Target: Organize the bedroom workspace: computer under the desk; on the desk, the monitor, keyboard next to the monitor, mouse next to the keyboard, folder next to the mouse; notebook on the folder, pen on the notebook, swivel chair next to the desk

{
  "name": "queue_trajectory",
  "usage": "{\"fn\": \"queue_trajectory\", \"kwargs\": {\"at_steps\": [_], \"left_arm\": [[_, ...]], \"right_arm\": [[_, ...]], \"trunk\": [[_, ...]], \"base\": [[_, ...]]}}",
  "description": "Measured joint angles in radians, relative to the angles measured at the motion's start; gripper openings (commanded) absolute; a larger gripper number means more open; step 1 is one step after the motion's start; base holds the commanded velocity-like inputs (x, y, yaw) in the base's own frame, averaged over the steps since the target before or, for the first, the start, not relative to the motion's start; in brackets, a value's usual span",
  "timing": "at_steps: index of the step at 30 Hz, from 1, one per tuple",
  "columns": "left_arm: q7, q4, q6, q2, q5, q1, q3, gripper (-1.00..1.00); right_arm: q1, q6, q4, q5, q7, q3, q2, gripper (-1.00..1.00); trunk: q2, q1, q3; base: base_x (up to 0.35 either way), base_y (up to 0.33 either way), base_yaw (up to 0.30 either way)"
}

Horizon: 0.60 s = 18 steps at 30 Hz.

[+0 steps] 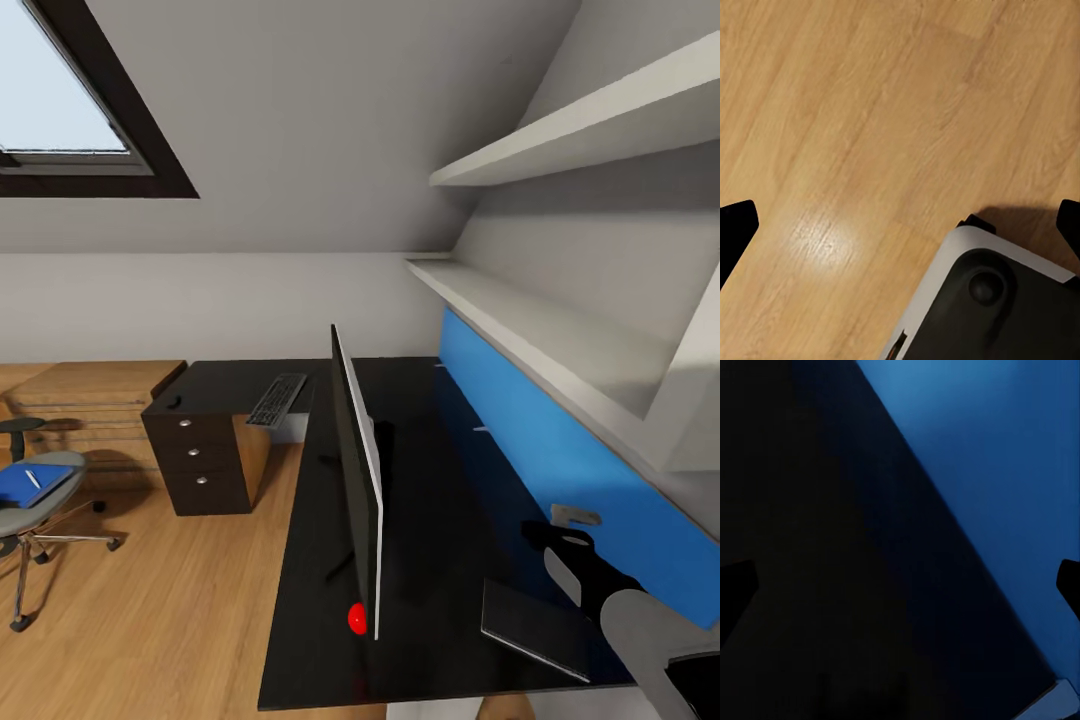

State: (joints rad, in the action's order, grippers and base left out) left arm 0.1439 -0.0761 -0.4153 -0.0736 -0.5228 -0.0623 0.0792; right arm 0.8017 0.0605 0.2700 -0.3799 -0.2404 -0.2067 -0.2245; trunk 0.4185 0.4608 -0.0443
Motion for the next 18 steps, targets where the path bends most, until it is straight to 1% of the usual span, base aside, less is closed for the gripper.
{"fn": "queue_trajectory", "kwargs": {"at_steps": [18], "left_arm": [[-0.001, 0.000, -0.001, 0.000, 0.000, 0.000, 0.000, 1.00]], "right_arm": [[0.000, 0.000, -0.001, -0.001, 0.003, 0.006, -0.002, 1.00]], "trunk": [[0.127, 0.069, -0.057]], "base": [[0.000, 0.000, 0.000]]}}
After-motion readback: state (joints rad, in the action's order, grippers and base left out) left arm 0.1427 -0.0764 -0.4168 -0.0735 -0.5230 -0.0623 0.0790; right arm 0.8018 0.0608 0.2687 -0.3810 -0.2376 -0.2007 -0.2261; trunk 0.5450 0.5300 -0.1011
